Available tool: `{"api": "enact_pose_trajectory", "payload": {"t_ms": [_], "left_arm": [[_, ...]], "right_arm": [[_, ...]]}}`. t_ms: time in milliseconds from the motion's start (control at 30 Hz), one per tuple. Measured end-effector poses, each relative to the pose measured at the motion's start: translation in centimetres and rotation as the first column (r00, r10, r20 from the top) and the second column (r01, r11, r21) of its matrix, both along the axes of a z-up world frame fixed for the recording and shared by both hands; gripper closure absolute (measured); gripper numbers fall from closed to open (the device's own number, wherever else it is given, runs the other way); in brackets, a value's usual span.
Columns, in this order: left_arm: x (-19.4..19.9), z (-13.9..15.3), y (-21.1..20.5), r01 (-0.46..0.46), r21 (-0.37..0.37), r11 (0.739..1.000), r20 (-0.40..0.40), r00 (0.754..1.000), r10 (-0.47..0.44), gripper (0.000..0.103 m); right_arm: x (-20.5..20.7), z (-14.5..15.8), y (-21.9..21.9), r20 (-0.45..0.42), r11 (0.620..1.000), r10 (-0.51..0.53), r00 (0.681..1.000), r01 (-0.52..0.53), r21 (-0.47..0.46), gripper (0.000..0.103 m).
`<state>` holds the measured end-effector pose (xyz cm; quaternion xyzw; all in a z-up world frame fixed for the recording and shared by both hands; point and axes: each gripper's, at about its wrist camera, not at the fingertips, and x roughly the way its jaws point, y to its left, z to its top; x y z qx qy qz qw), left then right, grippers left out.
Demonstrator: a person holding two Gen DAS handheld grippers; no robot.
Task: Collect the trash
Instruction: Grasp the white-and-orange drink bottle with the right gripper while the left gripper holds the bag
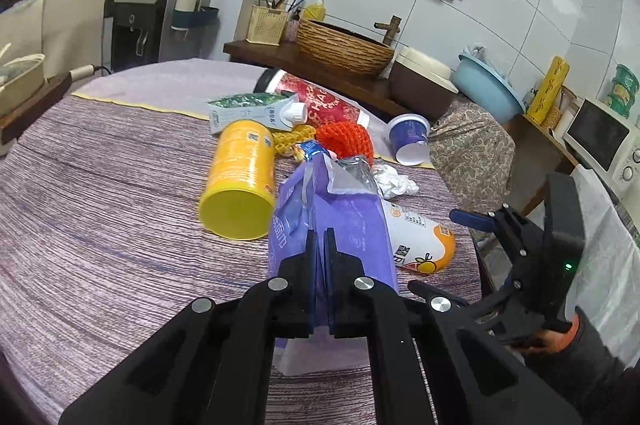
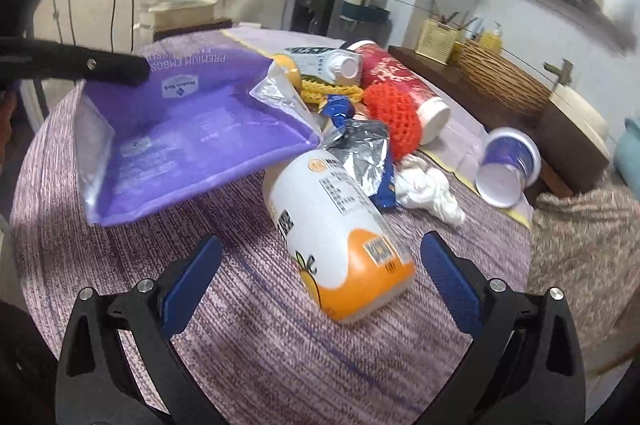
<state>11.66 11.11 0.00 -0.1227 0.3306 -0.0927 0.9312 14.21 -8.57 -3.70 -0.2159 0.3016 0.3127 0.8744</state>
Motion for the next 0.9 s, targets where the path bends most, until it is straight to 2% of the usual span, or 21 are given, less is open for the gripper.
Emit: {"api": "enact_pose_trajectory", "payload": {"t_ms": [200, 300, 467, 500, 533, 633, 900], "left_arm": [[-0.5, 0.0, 0.7, -0.010, 0.002, 1.000, 0.001, 1.000, 0.010, 0.098], [-0.7, -0.2, 0.9, -0.009, 0.002, 1.000, 0.000, 1.000, 0.009, 0.098], [-0.9, -0.6, 1.3, -0.011, -0.009, 1.000, -0.006, 1.000, 0.011, 0.098], [-0.9, -0.7, 1.4, -0.011, -0.011, 1.000, -0.008, 1.000, 0.011, 0.098], [-0.9, -0.8, 1.4, -0.009, -0.013, 1.000, -0.009, 1.000, 0.009, 0.098], [-0.7, -0.9, 1.1, 0.002, -0.012, 1.000, -0.014, 1.000, -0.002, 0.098], [-0.5, -1.2, 0.6, 0.021, 0.024, 0.999, -0.021, 1.000, -0.021, 0.098]], "right_arm": [[1.8, -0.9, 2.7, 0.003, 0.988, 0.028, 1.000, -0.027, -0.154, 0.005], [2.7, -1.6, 3.9, 0.000, 0.970, 0.054, 0.999, -0.053, -0.239, 0.008], [3.4, -2.7, 4.8, -0.021, 0.936, 0.083, 0.996, -0.085, -0.342, 0.025], [3.4, -2.8, 4.9, -0.023, 0.935, 0.088, 0.996, -0.091, -0.343, 0.027], [3.5, -2.7, 4.8, -0.023, 0.936, 0.087, 0.996, -0.089, -0.340, 0.033], [3.5, -2.6, 4.5, -0.024, 0.940, 0.076, 0.997, -0.080, -0.331, 0.037], [2.7, -2.2, 2.7, -0.050, 0.971, 0.032, 0.998, -0.043, -0.234, 0.038]]}}
